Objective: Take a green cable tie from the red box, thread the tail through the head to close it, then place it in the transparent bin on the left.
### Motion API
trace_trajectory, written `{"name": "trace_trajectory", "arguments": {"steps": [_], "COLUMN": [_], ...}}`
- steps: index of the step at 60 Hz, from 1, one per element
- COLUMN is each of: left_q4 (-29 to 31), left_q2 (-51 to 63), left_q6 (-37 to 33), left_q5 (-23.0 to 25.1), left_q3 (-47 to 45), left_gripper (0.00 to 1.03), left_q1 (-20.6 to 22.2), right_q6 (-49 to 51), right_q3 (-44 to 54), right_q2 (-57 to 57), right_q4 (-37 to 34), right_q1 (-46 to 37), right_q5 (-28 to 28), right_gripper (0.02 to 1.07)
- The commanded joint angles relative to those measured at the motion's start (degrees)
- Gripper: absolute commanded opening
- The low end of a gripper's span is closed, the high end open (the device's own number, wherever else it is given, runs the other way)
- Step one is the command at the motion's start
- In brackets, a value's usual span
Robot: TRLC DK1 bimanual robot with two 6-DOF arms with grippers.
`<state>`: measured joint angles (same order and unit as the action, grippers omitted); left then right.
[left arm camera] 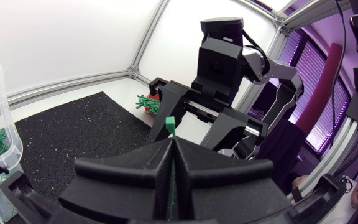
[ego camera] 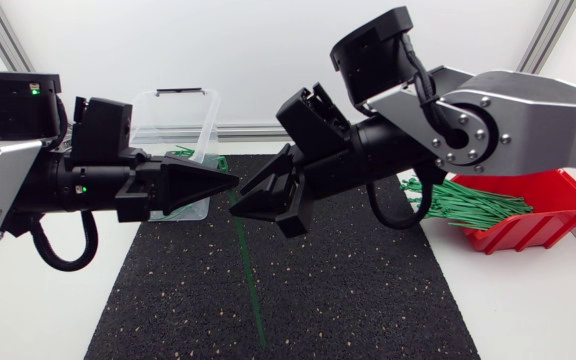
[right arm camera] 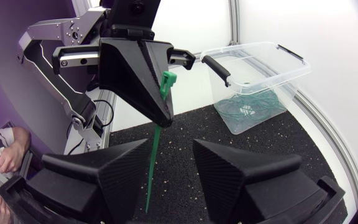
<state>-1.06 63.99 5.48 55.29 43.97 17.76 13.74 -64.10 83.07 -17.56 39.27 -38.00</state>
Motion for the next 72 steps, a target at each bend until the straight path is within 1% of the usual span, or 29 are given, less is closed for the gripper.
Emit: {"name": "trace_trajectory", "arguments": {"steps": [1, 5, 11, 17, 21, 22, 28, 32, 51, 53, 57, 61, 69, 72], "left_q4": [0.1, 0.1, 0.1, 0.1, 0.1, 0.1, -0.1, -0.4, -1.7, -1.9, -3.1, -4.5, -4.7, -5.4], "left_q2": [0.8, 0.8, 0.8, 0.8, 0.7, 0.7, 0.9, 1.1, 1.1, 1.1, 1.3, 1.7, 1.8, 1.8], "left_q6": [-1.2, -1.2, -1.2, -1.2, -1.2, -1.2, -0.9, -0.7, 1.3, 1.8, 3.6, 5.0, 5.4, 6.0], "left_q5": [0.9, 1.2, 1.3, 1.6, 1.7, 1.7, 1.7, 1.7, 1.7, 1.7, 1.7, 1.7, 1.7, 1.7], "left_q3": [-0.6, -0.7, -0.8, -1.1, -1.1, -1.0, -1.1, -1.3, -1.2, -1.2, -1.3, -1.6, -2.0, -2.0], "left_gripper": [0.04, 0.04, 0.04, 0.04, 0.04, 0.04, 0.04, 0.04, 0.04, 0.1, 0.15, 0.28, 0.38, 0.4], "left_q1": [0.3, 0.2, 0.1, 0.0, -0.3, -0.3, -0.4, -0.4, -1.1, -1.1, -1.2, -1.2, -1.2, -1.2], "right_q6": [0.1, 0.0, -0.7, -0.9, -1.3, -1.3, -1.9, -2.4, -3.5, -3.8, -4.4, -5.0, -6.0, -6.9], "right_q3": [-1.6, -1.5, -1.1, -0.6, 0.0, 0.1, 0.5, 0.5, 2.0, 2.2, 2.3, 2.3, 2.7, 3.0], "right_q2": [1.0, 1.1, 1.1, 1.1, 1.0, 0.9, 0.3, 0.1, -0.6, -0.7, -0.8, -0.9, -1.4, -1.8], "right_q4": [0.9, 1.1, 2.4, 2.8, 3.3, 3.4, 3.6, 3.9, 5.2, 5.6, 6.2, 6.6, 7.2, 8.2], "right_q1": [0.2, 0.4, 0.4, 0.4, 0.3, 0.3, -0.2, -0.5, -0.7, -0.8, -0.7, -0.7, -0.9, -1.6], "right_q5": [-0.9, -1.1, -2.0, -2.5, -3.2, -3.4, -4.4, -5.2, -5.2, -5.2, -5.2, -5.3, -5.3, -5.4], "right_gripper": [0.48, 0.47, 0.37, 0.25, 0.14, 0.13, 0.11, 0.08, 0.08, 0.08, 0.08, 0.08, 0.08, 0.08]}}
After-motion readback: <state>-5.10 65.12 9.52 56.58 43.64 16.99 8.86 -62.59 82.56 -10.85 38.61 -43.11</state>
